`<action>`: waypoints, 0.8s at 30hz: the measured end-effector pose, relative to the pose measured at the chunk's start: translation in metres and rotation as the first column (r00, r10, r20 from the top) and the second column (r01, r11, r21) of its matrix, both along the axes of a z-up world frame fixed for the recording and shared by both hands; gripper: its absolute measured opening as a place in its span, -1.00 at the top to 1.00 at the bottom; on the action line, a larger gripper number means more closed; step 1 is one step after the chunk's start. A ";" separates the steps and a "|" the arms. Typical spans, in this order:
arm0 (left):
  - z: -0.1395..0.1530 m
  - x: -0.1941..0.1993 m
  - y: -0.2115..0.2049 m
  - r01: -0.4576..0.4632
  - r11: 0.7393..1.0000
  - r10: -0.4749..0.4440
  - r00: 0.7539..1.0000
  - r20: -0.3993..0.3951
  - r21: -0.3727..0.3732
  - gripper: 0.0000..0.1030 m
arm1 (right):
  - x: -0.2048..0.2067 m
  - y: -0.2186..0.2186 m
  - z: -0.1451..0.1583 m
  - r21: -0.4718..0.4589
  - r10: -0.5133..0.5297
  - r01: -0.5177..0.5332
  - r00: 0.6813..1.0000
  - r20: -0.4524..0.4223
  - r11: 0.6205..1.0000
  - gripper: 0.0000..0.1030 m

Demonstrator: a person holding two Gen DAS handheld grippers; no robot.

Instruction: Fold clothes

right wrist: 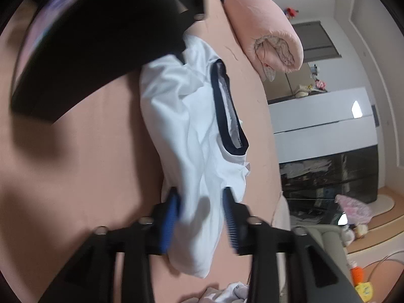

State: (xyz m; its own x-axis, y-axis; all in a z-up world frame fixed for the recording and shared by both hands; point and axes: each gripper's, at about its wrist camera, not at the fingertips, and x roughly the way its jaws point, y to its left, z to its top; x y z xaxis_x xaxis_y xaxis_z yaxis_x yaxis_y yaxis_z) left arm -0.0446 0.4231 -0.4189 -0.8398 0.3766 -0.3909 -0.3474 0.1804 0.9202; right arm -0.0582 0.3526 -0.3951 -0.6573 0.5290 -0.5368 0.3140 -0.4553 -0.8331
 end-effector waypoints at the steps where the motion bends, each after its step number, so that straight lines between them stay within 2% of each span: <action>1: 0.002 -0.002 0.001 -0.007 1.000 0.007 1.000 0.013 0.004 0.58 | 0.004 -0.003 -0.003 0.018 0.006 -0.006 1.000 -0.001 1.000 0.06; 4: 0.006 -0.002 0.002 0.000 1.000 0.000 1.000 0.013 0.006 0.57 | 0.013 -0.011 -0.005 0.040 0.025 -0.025 1.000 -0.008 0.999 -0.20; 8: 0.006 -0.003 -0.003 0.017 0.999 -0.016 1.000 -0.021 0.032 0.57 | 0.027 -0.025 -0.015 0.100 0.085 -0.083 0.996 -0.012 0.992 -0.29; 10: 0.003 0.000 -0.006 0.010 0.999 -0.009 1.000 -0.023 0.044 0.57 | 0.030 -0.029 -0.023 0.139 0.090 -0.088 0.996 -0.008 0.986 -0.29; 17: 0.005 -0.005 -0.002 0.021 0.999 -0.019 0.998 -0.061 0.041 0.53 | 0.006 -0.014 -0.022 0.125 0.013 -0.012 1.000 -0.007 0.992 -0.29; 24: 0.012 -0.011 -0.001 0.019 0.997 -0.012 0.995 -0.095 0.076 0.52 | -0.003 -0.011 -0.030 0.157 0.074 -0.074 0.997 0.004 0.985 -0.30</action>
